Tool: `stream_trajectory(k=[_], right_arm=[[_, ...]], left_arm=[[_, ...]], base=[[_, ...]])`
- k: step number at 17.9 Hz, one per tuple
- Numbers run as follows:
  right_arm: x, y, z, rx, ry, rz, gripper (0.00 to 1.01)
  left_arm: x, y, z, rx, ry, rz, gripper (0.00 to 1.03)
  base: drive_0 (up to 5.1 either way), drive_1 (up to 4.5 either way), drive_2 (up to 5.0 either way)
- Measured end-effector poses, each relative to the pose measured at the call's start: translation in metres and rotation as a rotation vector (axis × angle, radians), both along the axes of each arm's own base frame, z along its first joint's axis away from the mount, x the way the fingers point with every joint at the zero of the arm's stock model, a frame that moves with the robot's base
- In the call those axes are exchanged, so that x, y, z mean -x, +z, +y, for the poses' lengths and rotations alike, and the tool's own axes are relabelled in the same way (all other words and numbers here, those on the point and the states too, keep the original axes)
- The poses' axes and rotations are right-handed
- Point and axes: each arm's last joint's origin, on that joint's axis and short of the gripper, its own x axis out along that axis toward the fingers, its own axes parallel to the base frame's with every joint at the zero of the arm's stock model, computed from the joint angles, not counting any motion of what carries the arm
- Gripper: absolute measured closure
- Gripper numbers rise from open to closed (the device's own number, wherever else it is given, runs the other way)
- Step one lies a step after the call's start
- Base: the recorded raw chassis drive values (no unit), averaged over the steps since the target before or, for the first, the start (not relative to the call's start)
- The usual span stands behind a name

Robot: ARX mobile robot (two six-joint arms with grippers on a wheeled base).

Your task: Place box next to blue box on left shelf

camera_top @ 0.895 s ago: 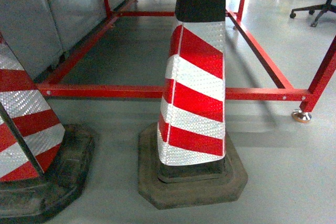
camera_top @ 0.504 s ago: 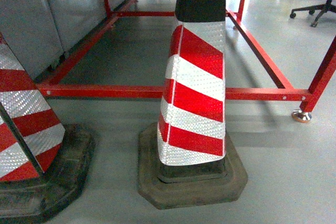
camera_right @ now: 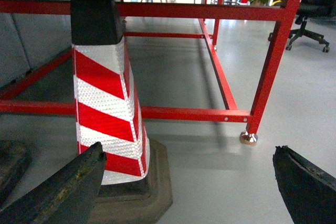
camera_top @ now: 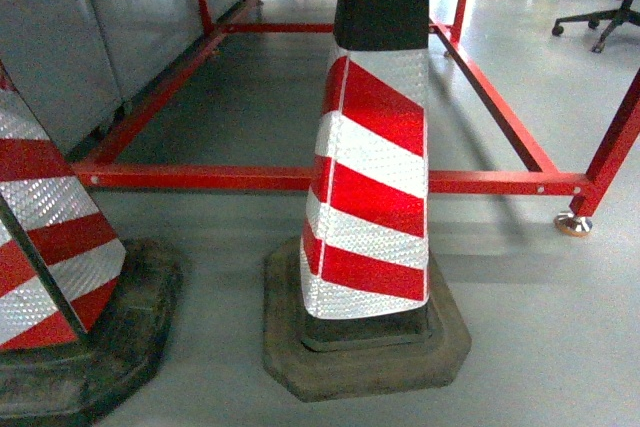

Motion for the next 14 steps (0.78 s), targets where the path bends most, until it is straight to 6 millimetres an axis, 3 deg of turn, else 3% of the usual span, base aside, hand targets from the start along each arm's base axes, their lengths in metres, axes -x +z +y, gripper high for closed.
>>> stream_trajectory(k=[14], right_arm=[[0.0000, 0.0001, 0.0000, 0.002, -0.001, -0.001, 0.03]], left_arm=[[0.0000, 0.0002, 0.0000, 0.000, 0.000, -0.002, 0.05]], base=[[0.0, 0.00, 0.0]])
